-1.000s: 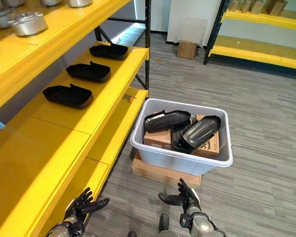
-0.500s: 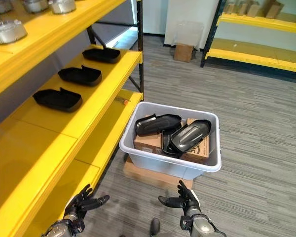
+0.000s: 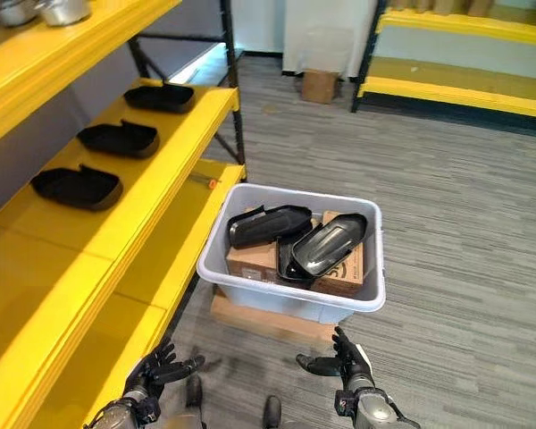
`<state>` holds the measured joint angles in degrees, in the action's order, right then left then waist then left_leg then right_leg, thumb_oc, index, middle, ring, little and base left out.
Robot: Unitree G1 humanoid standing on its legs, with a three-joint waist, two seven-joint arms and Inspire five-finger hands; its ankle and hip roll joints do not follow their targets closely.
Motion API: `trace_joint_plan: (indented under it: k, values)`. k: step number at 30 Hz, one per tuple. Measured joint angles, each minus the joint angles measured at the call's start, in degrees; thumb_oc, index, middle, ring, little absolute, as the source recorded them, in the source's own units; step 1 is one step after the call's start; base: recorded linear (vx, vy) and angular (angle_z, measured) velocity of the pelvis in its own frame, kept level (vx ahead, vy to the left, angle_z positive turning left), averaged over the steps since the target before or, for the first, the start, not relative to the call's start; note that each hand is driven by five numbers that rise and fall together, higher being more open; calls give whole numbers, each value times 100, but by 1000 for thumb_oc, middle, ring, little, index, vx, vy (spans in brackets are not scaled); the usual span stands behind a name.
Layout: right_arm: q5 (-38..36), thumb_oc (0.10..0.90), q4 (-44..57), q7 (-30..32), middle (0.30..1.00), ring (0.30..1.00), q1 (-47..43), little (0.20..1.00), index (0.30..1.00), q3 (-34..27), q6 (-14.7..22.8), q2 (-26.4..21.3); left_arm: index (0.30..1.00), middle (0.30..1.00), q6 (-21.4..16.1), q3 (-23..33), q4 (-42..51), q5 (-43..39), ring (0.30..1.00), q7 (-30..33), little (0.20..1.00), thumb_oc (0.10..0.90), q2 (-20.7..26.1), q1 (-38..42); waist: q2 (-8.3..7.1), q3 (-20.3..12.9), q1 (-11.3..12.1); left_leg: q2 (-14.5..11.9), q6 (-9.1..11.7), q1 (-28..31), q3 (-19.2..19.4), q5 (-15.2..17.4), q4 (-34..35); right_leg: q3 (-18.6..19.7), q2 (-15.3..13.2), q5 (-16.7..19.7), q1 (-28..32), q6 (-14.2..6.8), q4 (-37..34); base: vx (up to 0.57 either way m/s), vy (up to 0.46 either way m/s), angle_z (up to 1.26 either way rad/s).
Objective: Move parts from the plastic box to the shelf.
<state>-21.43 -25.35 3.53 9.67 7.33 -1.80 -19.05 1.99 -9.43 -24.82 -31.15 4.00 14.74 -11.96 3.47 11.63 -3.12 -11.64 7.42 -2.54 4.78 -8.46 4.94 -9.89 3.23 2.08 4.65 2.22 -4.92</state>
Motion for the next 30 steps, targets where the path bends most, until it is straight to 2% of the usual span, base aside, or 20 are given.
trace_joint_plan:
  k: [1,5,9,12,15,17,19,20,21,22,23,24,26,28,30]
  values:
    - [0,900,-3,0,1000,1000,15,1000,1000,-38,0,-14,1000,1000,-5,-9,34,0,1000,-11,1000,900,-6,70,49,-4,6,12,-21,126,97,-6,-2,69,8,-16,-8,-64,5,132,151,-15]
    - [1,900,2,-58,1000,1000,57,1000,1000,63,-2,89,1000,1000,-77,59,88,0,1000,29,1000,900,38,223,-114,-3,38,410,-328,193,297,135,-24,168,-412,-9,3,-323,8,88,141,-10]
    - [1,900,10,-126,1000,1000,-149,1000,1000,135,-2,261,1000,1000,-78,58,160,-2,1000,36,1000,900,157,228,-121,-1,62,741,-567,291,416,272,-23,220,-751,-28,57,-555,7,61,164,-6]
    - [88,900,17,-147,1000,1000,-207,1000,1000,125,-4,279,1000,1000,-79,58,243,-2,1000,45,1000,900,246,164,-126,-9,166,953,-719,262,433,363,-20,251,-955,-41,1,-707,45,38,251,-1]
    - [105,900,17,-143,1000,1000,-226,1000,1000,127,-14,270,1000,1000,-78,42,240,-2,1000,36,1000,900,245,163,-141,-12,163,1190,-917,242,447,475,-22,280,-1186,-154,-184,-863,410,8,297,-2]
    - [119,900,22,-142,1000,1000,-250,1000,1000,133,-38,221,1000,1000,-70,-11,229,-1,1000,35,1000,900,240,169,-75,-33,134,1265,-1092,228,390,437,-20,274,-1360,-398,-619,-954,1304,-10,198,11]
    - [121,900,21,-151,1000,1000,-153,1000,1000,150,-79,269,1000,1000,-73,-56,230,4,1000,-9,1000,900,268,186,-157,-94,141,1461,-1223,269,328,535,-25,333,-1552,-474,-906,-1021,2061,-42,254,18]
    - [120,900,25,-149,1000,1000,-183,1000,1000,160,-81,269,1000,1000,-68,-203,223,5,1000,-7,1000,900,272,183,-142,-72,129,1513,-1317,244,289,539,-25,374,-1637,-467,-1323,-1016,2845,22,198,33]
    - [120,900,38,-142,1000,1000,-235,1000,1000,189,-81,279,1000,1000,-41,-329,226,10,1000,-27,1000,900,270,181,-132,-55,-22,1595,-1423,263,207,509,-25,393,-1760,-275,-1688,-957,3637,67,145,39]
    - [120,900,24,-149,1000,1000,-200,1000,1000,216,-95,303,1000,1000,-34,-436,231,16,1000,-79,1000,900,256,163,-130,-52,-52,1635,-1526,379,166,544,-34,424,-1877,-342,-1934,-1044,3937,109,150,18]
    - [120,900,35,-149,1000,1000,-187,1000,1000,283,-99,363,1000,1000,-12,-462,223,18,1000,-96,1000,900,174,87,-184,-28,6,1701,-1644,410,244,656,-171,341,-2010,-365,-2148,-1021,4009,105,6,-9]
    - [119,900,43,-169,1000,1000,-149,1000,1000,317,-97,404,1000,1000,54,-553,216,19,1000,-110,1000,900,198,63,-187,4,12,1761,-1637,486,265,681,-188,82,-2153,-417,-2243,-973,3952,112,-34,-15]
    - [119,900,47,-178,1000,1000,-104,1000,1000,366,-104,419,1000,1000,58,-641,263,46,1000,-216,1000,900,210,-1,-180,6,-13,1812,-1552,515,295,680,-175,42,-2146,-371,-2278,-1050,3182,91,-64,4]
    - [118,900,48,-175,1000,1000,-99,1000,1000,368,-106,417,1000,1000,58,-729,290,45,1000,-239,1000,900,191,8,-220,4,-26,1917,-1541,460,294,682,-164,58,-2197,-112,-2273,-1332,2123,82,-74,6]
    - [119,900,42,-171,1000,1000,-99,1000,1000,367,-110,418,1000,1000,62,-782,266,44,1000,-239,1000,900,187,-8,-242,32,-51,1986,-1548,471,281,688,-166,108,-2242,272,-2256,-1396,1460,124,-114,6]
